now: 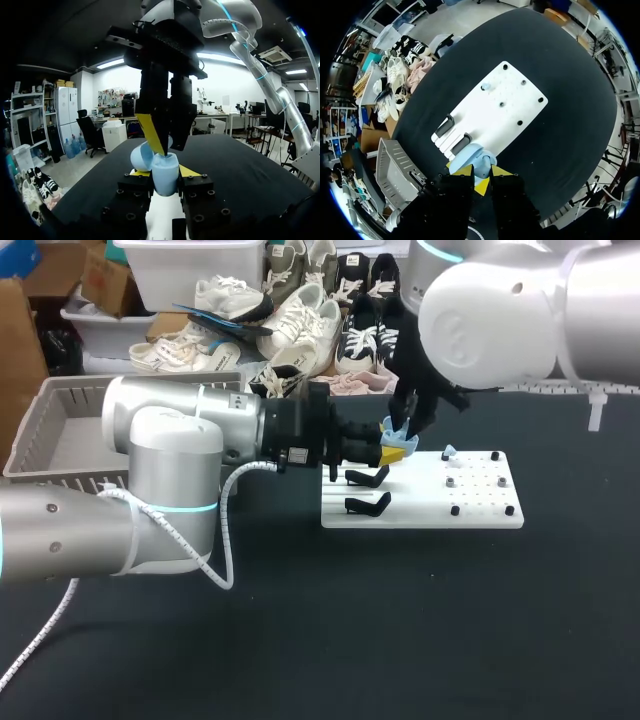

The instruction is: Pick up each earbud case from the left stands, insert the matching earbuds, close the lid, and place the case in the box.

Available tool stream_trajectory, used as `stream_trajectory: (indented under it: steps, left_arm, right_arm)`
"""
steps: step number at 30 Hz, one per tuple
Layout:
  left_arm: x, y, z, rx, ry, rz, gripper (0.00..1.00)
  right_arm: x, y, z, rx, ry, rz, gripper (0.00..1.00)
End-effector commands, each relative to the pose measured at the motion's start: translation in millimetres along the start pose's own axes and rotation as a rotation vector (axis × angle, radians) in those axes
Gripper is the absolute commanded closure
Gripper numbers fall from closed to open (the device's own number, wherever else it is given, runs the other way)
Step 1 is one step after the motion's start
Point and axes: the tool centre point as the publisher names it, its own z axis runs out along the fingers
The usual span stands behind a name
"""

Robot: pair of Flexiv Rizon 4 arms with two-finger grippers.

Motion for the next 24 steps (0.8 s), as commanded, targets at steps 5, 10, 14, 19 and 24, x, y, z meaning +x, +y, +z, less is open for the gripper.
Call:
stream_trajectory:
  steps: [5, 10, 14, 19, 24]
  left_arm:
    - [-0.4, -0.7, 0.0, -0.005, -0.002, 0.001, 1.0]
    - [-0.4, -0.7, 0.0, -0.005, -0.002, 0.001, 1.0]
    - [-0.4, -0.7, 0.0, -0.005, -0.002, 0.001, 1.0]
    - [-0.4, -0.7, 0.0, -0.005, -0.002, 0.001, 1.0]
    - [-0.4, -0.7, 0.0, -0.005, -0.002, 0.001, 1.0]
  right_arm:
    - [3.7, -2.6, -0.4, -0.004, -0.007, -0.004, 1.0]
    - [4.6, -2.9, -0.1, 0.0, -0.008, -0.014, 1.0]
    - [5.5, -2.9, 1.0, 0.004, -0.01, -0.026, 1.0]
    - [6.2, -3.8, 2.3, 0.003, -0.007, -0.028, 1.0]
    - [6.4, -4.0, 2.8, -0.002, -0.002, -0.029, 0.75]
